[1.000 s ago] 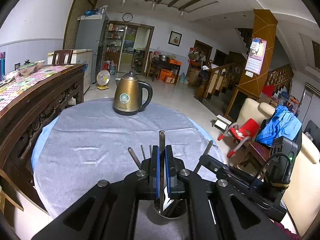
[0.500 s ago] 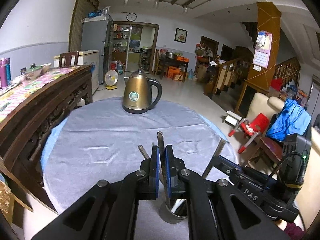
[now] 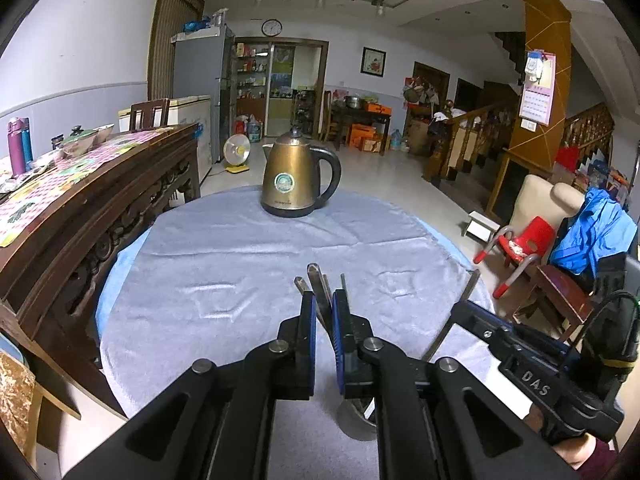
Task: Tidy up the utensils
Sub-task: 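Open both grippers to release the chopsticks into the cup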
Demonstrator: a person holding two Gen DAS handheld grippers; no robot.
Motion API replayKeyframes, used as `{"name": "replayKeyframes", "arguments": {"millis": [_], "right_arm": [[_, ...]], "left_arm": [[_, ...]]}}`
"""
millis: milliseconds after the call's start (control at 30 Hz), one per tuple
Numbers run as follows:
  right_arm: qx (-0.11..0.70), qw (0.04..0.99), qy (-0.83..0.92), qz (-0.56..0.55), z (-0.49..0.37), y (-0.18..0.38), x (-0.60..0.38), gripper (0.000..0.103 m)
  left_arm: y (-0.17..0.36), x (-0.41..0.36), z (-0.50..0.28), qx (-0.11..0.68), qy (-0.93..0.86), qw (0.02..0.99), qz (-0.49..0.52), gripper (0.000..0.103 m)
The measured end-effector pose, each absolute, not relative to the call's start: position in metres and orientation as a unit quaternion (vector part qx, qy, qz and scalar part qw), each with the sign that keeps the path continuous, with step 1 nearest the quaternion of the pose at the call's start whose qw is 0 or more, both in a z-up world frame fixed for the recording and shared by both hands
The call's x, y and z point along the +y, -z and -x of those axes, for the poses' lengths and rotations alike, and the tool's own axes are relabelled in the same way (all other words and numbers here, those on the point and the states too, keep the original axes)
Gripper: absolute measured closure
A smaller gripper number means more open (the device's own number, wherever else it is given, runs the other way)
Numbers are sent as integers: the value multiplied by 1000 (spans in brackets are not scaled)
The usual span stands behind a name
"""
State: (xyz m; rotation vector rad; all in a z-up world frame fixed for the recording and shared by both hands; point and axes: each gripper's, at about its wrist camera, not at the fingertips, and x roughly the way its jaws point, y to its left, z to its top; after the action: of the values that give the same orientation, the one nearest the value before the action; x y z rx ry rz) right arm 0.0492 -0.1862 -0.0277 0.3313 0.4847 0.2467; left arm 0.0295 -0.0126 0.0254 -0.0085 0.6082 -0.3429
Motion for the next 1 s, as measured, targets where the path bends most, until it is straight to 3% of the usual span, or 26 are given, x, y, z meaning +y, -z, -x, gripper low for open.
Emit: {"name": "replayKeyframes", "arguments": {"millis": [467,633,1000], "right_arm": [[252,943,-129,-176,-46,29,-193,95],[251,943,-120,-184,-46,27,-205,94],[244,941,-103,-211,-44,27,-226,93]], "left_arm": [[-19,-14,-31,303,161,939,-2,92],[-17,-10,-34,308,155,939,3,64],[-9,6,-42,312,136,940,12,53]]}}
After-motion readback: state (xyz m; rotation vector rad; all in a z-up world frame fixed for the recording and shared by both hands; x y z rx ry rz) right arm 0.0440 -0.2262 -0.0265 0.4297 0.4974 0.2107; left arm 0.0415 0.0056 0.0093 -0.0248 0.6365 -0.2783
